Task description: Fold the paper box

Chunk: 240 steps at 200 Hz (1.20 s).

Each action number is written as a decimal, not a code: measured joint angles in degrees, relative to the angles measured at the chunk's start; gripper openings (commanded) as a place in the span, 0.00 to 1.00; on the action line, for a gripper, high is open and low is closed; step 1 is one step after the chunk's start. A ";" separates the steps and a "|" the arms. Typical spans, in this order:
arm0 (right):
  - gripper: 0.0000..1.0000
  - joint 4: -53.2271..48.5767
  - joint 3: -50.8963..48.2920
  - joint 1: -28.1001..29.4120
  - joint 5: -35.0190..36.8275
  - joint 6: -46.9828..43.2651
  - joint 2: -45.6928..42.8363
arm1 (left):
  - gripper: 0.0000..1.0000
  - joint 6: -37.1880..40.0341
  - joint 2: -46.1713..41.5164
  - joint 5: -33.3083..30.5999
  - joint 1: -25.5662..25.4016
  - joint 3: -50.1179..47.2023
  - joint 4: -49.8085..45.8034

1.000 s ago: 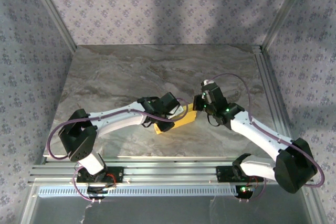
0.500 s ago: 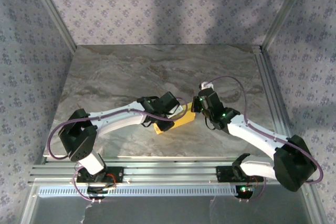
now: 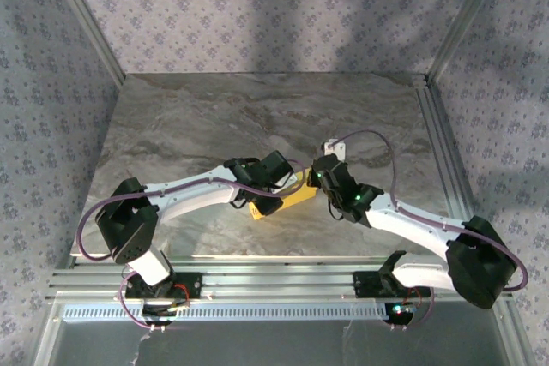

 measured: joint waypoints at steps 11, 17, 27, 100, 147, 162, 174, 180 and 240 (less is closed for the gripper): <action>0.26 -2.60 0.83 0.00 -0.24 0.92 -0.57 | 0.00 0.00 -0.02 -0.07 -0.02 0.02 -0.15; 0.31 -4.59 1.38 -0.28 -0.70 1.49 -1.09 | 0.00 0.02 -0.04 -0.04 -0.02 0.02 -0.26; 0.38 -7.87 2.21 -0.85 -2.29 2.16 -2.36 | 0.00 0.04 -0.04 -0.09 -0.02 0.02 -0.31; 0.36 -18.75 12.79 -21.16 -32.85 4.46 -5.66 | 0.00 1.25 -0.02 -3.78 0.57 0.33 -0.90; 0.26 -15.50 6.56 -24.50 -49.20 8.33 -3.58 | 0.00 2.21 0.09 -4.68 1.44 0.35 -1.38; 0.30 -14.43 5.84 -24.50 -50.45 9.33 -4.72 | 0.00 2.25 0.09 -4.57 1.53 0.35 -1.38; 0.35 -13.77 5.42 -24.50 -50.51 9.94 -6.29 | 0.00 2.47 0.09 -4.46 1.75 0.33 -1.36; 0.37 -13.38 5.42 -24.50 -50.58 10.32 -6.80 | 0.00 2.62 0.09 -4.31 1.81 0.35 -1.38; 0.52 -8.76 8.13 -20.68 -49.09 17.00 0.50 | 0.00 3.06 0.07 -4.07 2.14 0.35 -1.36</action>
